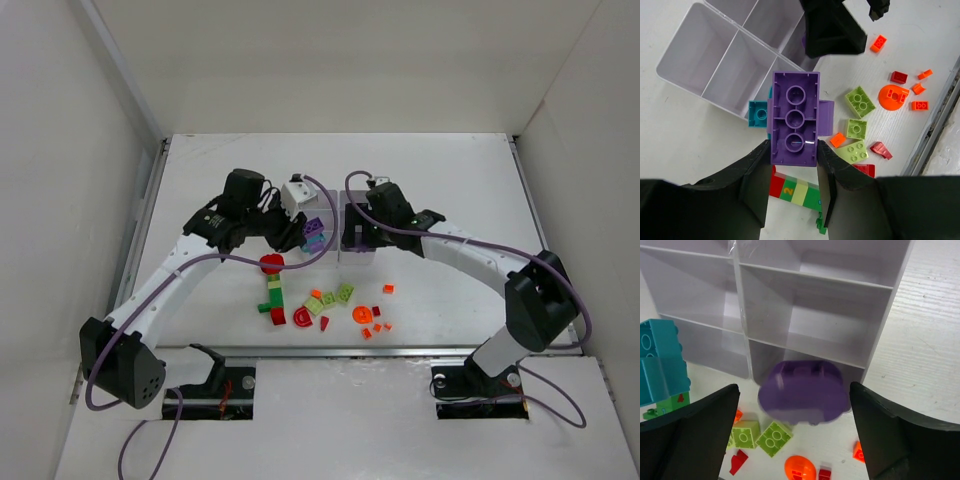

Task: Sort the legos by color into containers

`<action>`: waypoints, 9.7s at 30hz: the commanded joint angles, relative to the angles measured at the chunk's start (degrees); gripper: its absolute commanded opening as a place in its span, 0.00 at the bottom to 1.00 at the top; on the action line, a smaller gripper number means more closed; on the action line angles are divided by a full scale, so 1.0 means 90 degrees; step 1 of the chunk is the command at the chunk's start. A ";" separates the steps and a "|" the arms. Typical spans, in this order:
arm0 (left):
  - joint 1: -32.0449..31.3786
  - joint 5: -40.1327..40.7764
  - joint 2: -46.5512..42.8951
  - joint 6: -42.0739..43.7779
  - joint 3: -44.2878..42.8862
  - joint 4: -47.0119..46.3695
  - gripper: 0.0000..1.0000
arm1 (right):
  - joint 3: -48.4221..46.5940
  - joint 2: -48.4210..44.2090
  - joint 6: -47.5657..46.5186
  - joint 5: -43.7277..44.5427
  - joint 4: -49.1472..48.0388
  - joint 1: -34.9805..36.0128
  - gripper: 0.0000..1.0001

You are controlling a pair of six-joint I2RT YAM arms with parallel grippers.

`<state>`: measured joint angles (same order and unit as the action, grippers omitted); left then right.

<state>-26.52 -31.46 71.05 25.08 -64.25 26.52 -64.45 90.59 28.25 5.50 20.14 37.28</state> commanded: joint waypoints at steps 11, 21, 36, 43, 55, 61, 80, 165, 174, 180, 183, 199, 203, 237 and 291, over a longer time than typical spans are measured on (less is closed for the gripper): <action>0.0017 -0.0518 -0.0111 0.0221 -0.0253 -0.0232 0.00 | -0.0174 -0.1548 -0.1389 -0.0267 -0.0636 0.0087 1.00; -0.0050 -0.1493 -0.0052 0.1031 -0.0810 0.0285 0.00 | 0.1153 -0.3150 -0.4328 -0.2687 -0.1621 0.0087 1.00; -0.0110 -0.3516 0.0260 0.2427 -0.1933 0.1535 0.00 | 0.1507 -0.3122 -0.5033 -0.4429 -0.3000 0.0145 1.00; -0.0110 -0.3730 0.0319 0.2711 -0.2060 0.1770 0.00 | 0.1448 -0.2839 -0.5375 -0.4576 -0.3000 0.0145 1.00; -0.0110 -0.3789 0.0319 0.2711 -0.2129 0.1828 0.00 | 0.1516 -0.2643 -0.5307 -0.4566 -0.3000 0.0145 0.53; -0.0110 -0.3555 0.0319 0.2069 -0.2070 0.1439 0.00 | 0.1516 -0.2643 -0.5034 -0.4576 -0.3000 0.0145 0.28; 0.0017 -0.3194 0.0260 0.1657 -0.2129 0.1047 0.00 | 0.2375 -0.2585 -0.4819 -0.3775 -0.3000 0.0145 0.00; -0.1008 -0.3036 0.1588 0.3060 -0.3299 0.0995 0.84 | 0.2493 -0.5524 -0.5452 -0.2240 -0.1691 0.0145 0.00; -0.1428 -0.3125 0.1764 0.5042 -0.3632 0.2869 0.89 | 0.2356 -0.4793 -0.5668 -0.2857 -0.1691 0.0145 0.00; -0.1428 -0.3184 0.1901 0.5182 -0.3848 0.3478 0.81 | 0.2239 -0.4470 -0.5668 -0.2388 -0.1691 0.0145 0.00; -0.1487 -0.3252 0.1960 0.5037 -0.3848 0.3479 0.75 | 0.2161 -0.4285 -0.5668 -0.2300 -0.1691 0.0145 0.00; -0.1487 -0.3047 0.2360 0.2937 -0.3760 0.2414 0.24 | 0.1907 -0.4059 -0.5668 -0.2515 -0.1691 0.0145 0.00; -0.1487 -0.3047 0.2360 0.2936 -0.3760 0.2414 0.07 | 0.1965 -0.4059 -0.5668 -0.2515 -0.1691 0.0145 0.00; -0.0482 -0.3252 0.1901 0.2274 -0.3408 0.1898 0.00 | 0.2610 -0.4558 -0.4937 -0.2621 -0.2384 0.0029 0.00; 0.0408 -0.0283 -0.0882 -0.0531 -0.0400 -0.1493 0.00 | -0.1218 0.0658 -0.1605 -0.1529 -0.1349 0.0565 0.99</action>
<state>-23.09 -32.42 63.75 20.36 -67.40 15.33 -72.77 100.03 15.90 -9.32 7.92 42.09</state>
